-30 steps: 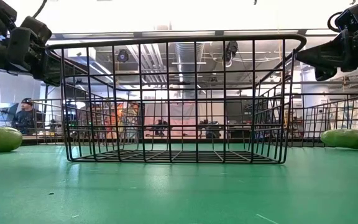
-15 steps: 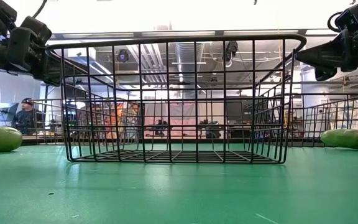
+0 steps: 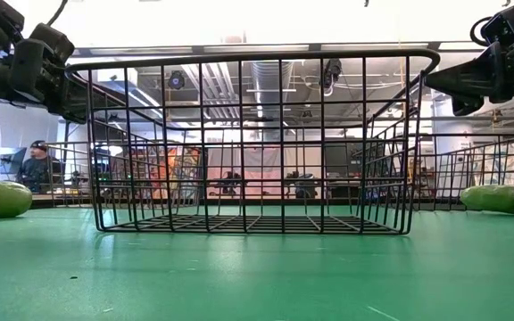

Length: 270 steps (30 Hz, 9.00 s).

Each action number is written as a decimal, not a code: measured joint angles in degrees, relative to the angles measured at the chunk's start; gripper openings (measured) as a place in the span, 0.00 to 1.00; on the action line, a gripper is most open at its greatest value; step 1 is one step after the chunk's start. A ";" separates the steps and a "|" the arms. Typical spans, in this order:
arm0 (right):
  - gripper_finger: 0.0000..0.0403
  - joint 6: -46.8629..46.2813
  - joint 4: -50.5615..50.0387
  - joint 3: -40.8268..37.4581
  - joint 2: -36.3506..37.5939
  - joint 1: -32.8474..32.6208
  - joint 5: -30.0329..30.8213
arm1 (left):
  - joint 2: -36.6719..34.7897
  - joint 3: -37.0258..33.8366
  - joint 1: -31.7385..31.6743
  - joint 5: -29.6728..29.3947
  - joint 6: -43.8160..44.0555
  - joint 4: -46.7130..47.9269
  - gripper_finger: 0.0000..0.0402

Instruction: Sort produce into baskets

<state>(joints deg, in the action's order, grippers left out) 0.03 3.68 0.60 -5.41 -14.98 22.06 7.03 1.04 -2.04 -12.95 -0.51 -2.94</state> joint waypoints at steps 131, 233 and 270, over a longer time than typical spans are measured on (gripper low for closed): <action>0.93 -66.51 -78.05 45.36 -64.42 -10.47 -14.59 | 0.01 0.00 0.02 0.00 0.00 0.00 0.00; 0.78 7.10 -76.01 71.94 -84.61 63.03 -7.58 | 0.02 0.02 0.02 0.00 -0.02 -0.30 0.00; 0.91 15.04 -57.94 60.93 -80.71 65.52 -7.71 | 0.02 0.00 0.00 0.02 0.00 -0.35 0.00</action>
<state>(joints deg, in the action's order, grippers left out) 15.08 -54.26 61.53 -86.12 50.54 14.36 7.04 1.04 -2.04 -12.93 -0.52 -3.29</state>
